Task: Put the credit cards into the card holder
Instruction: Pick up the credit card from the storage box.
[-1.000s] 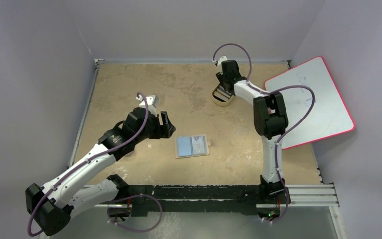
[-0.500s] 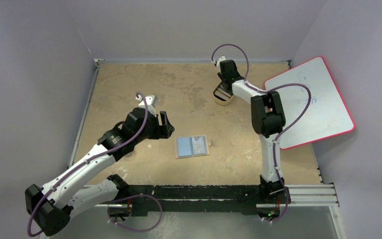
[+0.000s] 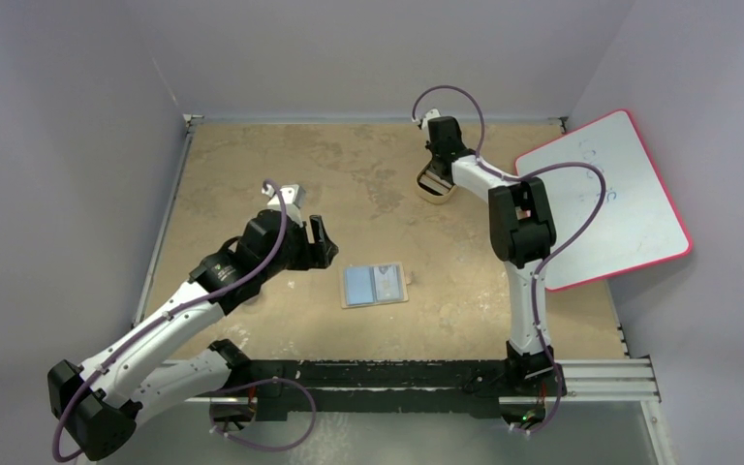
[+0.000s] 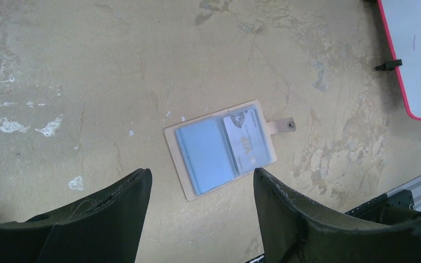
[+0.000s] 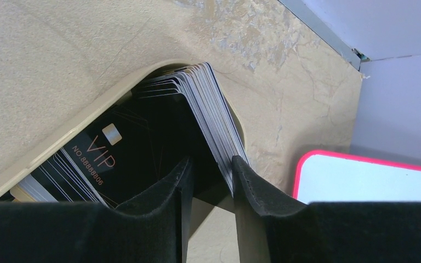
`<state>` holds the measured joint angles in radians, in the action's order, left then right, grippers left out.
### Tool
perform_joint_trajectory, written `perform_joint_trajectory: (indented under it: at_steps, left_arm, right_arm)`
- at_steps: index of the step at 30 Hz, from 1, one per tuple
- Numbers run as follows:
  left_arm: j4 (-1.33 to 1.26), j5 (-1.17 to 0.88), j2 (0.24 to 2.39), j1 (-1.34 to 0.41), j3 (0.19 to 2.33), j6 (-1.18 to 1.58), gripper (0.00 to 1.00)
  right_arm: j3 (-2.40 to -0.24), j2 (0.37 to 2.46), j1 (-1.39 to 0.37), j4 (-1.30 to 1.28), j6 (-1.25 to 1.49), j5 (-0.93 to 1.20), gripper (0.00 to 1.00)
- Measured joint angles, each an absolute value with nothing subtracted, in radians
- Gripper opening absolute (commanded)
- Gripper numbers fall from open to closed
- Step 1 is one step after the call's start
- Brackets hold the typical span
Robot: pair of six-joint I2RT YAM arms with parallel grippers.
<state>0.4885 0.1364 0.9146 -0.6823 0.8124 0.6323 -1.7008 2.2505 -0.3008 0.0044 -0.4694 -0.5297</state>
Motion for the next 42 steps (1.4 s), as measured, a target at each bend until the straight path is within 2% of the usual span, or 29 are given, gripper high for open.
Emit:
perform_joint_trajectory:
  at_steps: [14, 28, 42]
  left_arm:
    - [0.488, 0.139, 0.914, -0.682, 0.812, 0.632, 0.68]
    - [0.489, 0.139, 0.916, -0.682, 0.812, 0.631, 0.68]
    - [0.497, 0.161, 0.902, -0.682, 0.812, 0.631, 0.68]
  right_arm:
    - [-1.724, 2.248, -0.301, -0.022, -0.472, -0.529, 0.26]
    - [-1.739, 2.239, -0.300, -0.073, -0.472, -0.523, 0.23]
    - [-1.781, 2.218, -0.301, -0.166, -0.461, -0.505, 0.15]
